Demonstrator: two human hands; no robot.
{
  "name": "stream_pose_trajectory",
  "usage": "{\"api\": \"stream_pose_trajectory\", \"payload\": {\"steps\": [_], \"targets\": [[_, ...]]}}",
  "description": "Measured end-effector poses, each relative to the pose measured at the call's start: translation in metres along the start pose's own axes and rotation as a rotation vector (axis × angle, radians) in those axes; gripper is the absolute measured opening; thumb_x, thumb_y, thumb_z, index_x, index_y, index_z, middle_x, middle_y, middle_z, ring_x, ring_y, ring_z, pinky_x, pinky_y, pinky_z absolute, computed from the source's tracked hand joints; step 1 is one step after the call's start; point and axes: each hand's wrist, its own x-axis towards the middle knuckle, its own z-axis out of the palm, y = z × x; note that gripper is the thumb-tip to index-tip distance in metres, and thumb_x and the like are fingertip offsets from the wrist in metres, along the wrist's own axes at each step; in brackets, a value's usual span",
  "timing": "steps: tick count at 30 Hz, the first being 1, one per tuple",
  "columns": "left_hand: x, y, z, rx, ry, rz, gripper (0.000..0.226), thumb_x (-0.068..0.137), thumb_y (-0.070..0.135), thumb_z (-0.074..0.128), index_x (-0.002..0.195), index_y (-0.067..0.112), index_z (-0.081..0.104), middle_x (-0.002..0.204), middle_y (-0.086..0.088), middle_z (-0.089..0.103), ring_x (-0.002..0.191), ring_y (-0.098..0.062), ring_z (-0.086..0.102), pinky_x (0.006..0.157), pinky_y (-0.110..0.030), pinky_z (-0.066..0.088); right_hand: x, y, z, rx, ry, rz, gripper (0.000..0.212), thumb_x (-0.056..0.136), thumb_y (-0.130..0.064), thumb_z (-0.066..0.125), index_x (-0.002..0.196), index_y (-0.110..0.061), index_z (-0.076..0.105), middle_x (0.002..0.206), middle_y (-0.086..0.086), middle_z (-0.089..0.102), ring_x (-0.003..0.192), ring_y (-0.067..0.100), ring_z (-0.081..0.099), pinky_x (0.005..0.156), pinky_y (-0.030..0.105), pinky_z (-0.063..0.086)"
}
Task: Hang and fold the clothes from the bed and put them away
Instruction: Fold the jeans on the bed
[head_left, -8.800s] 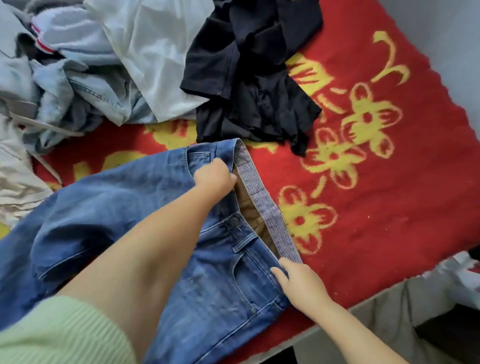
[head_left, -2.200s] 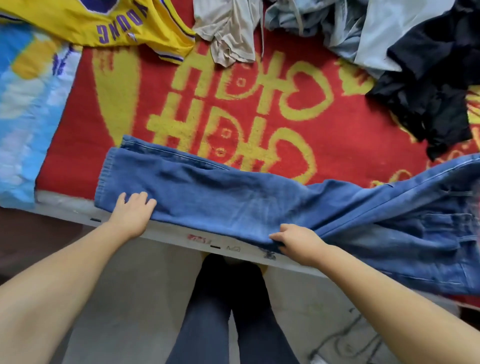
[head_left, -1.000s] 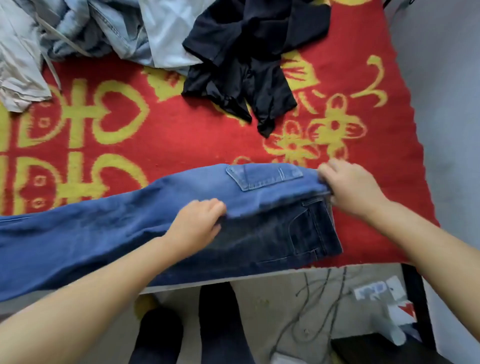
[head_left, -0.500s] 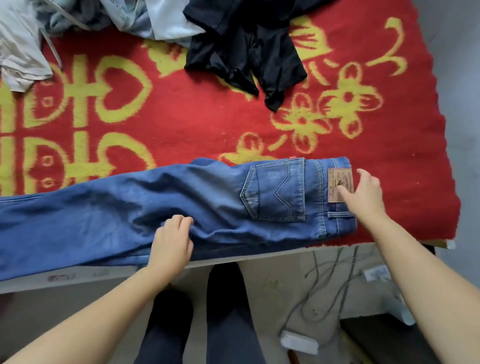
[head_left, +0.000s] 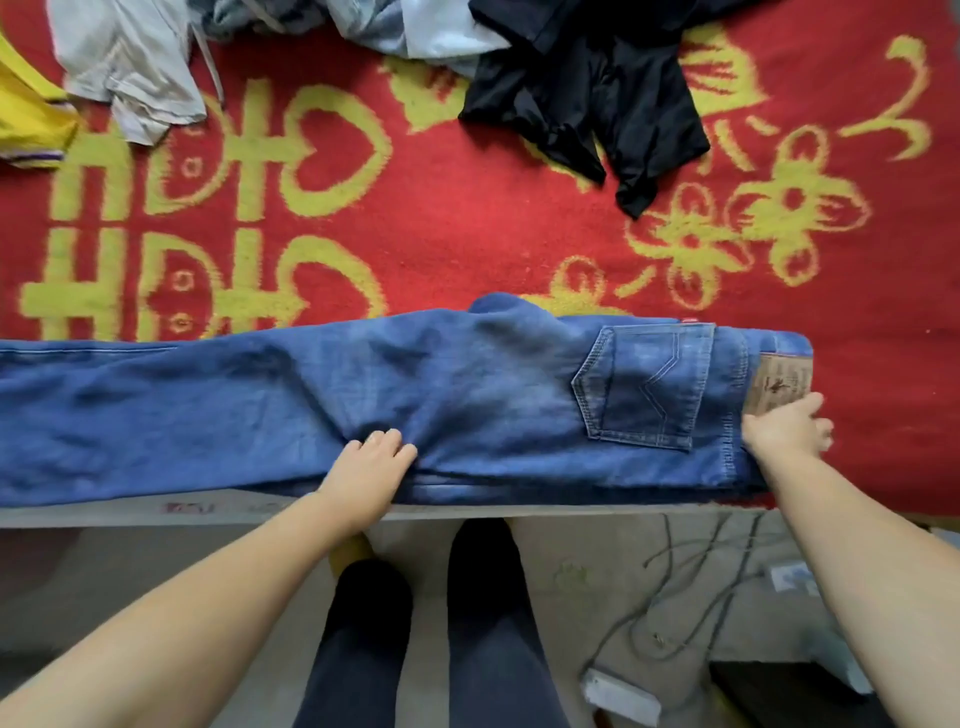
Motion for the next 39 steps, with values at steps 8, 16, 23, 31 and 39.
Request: {"api": "stream_pose_trajectory", "payload": {"steps": [8,16,23,31,39], "targets": [[-0.035,-0.059,0.013,-0.648,0.181,-0.404,0.017,0.089,0.007,0.046,0.101,0.011,0.058,0.101,-0.003,0.052,0.104,-0.024,0.049,0.082,-0.042,0.043,-0.167,-0.099,0.054,-0.179,0.062,-1.364,0.067,0.074,0.001,0.07,0.137,0.001,0.048,0.145,0.023,0.041,0.137,0.041,0.035,0.106,0.062,0.029],[-0.127,-0.238,0.064,-0.674,0.369,-1.111,0.043,0.089,0.006,0.05,0.131,0.004,0.047,0.135,-0.02,0.042,0.124,-0.037,0.037,0.095,-0.049,0.037,-0.327,-0.13,0.203,-0.76,-0.391,-1.596,0.065,0.093,-0.01,0.045,0.151,-0.016,0.019,0.158,0.009,0.016,0.147,0.021,0.013,0.116,0.039,0.014],[-0.168,-0.391,0.112,-1.016,0.329,-1.258,0.063,0.089,0.035,0.063,0.137,0.001,0.041,0.136,-0.028,0.043,0.125,-0.043,0.042,0.103,-0.044,0.035,-0.379,-0.171,0.245,-0.991,-0.134,-1.227,0.062,0.085,-0.027,0.057,0.141,-0.02,0.028,0.13,0.007,0.039,0.116,0.029,0.04,0.077,0.036,0.039],[-0.187,-0.422,0.106,-0.65,0.492,-0.888,0.029,0.094,0.024,0.055,0.118,0.011,0.064,0.11,-0.013,0.056,0.106,-0.033,0.05,0.085,-0.044,0.037,-0.425,-0.188,0.251,-1.053,-0.297,-1.169,0.024,0.095,-0.019,0.04,0.119,-0.017,0.038,0.109,0.001,0.054,0.095,0.025,0.059,0.06,0.032,0.035],[-0.165,-0.448,0.093,-0.588,0.334,-0.694,0.035,0.089,0.023,0.063,0.121,0.013,0.056,0.125,-0.012,0.047,0.117,-0.032,0.04,0.093,-0.043,0.035,-0.46,-0.195,0.265,-1.15,-0.355,-1.036,0.017,0.094,-0.014,0.04,0.111,-0.017,0.039,0.11,0.002,0.055,0.101,0.023,0.056,0.063,0.032,0.034]]}}
